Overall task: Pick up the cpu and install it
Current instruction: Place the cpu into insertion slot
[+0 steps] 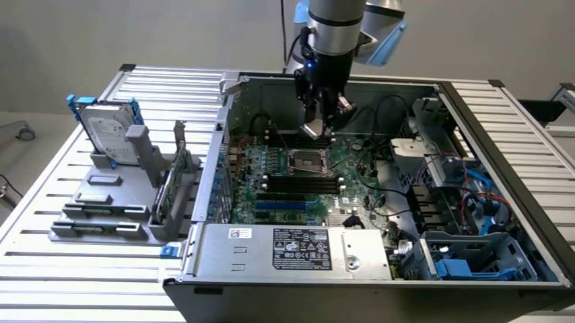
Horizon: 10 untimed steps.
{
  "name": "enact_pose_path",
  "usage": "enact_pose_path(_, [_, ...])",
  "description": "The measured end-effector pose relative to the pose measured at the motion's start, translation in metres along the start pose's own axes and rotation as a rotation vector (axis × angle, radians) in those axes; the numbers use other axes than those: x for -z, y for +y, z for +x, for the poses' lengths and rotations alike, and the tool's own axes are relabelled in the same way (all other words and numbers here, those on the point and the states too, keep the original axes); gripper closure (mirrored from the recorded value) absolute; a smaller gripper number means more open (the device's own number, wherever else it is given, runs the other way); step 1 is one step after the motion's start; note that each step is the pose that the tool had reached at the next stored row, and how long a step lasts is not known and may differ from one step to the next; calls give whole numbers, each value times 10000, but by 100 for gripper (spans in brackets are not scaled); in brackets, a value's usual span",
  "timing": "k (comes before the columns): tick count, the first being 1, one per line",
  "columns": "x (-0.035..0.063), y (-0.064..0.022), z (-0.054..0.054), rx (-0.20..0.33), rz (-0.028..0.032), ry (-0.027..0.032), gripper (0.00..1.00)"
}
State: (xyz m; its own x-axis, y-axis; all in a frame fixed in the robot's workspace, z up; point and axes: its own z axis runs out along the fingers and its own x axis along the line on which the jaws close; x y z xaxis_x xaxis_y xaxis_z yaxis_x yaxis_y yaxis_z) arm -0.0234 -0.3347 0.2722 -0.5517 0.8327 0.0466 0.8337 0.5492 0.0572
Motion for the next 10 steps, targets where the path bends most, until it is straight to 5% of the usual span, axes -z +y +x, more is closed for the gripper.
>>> enact_pose_path(6, [-5,-3,2,-723,-45,-13,45])
enact_pose_path(10, [-4,-18,11,-966,-59,45,45])
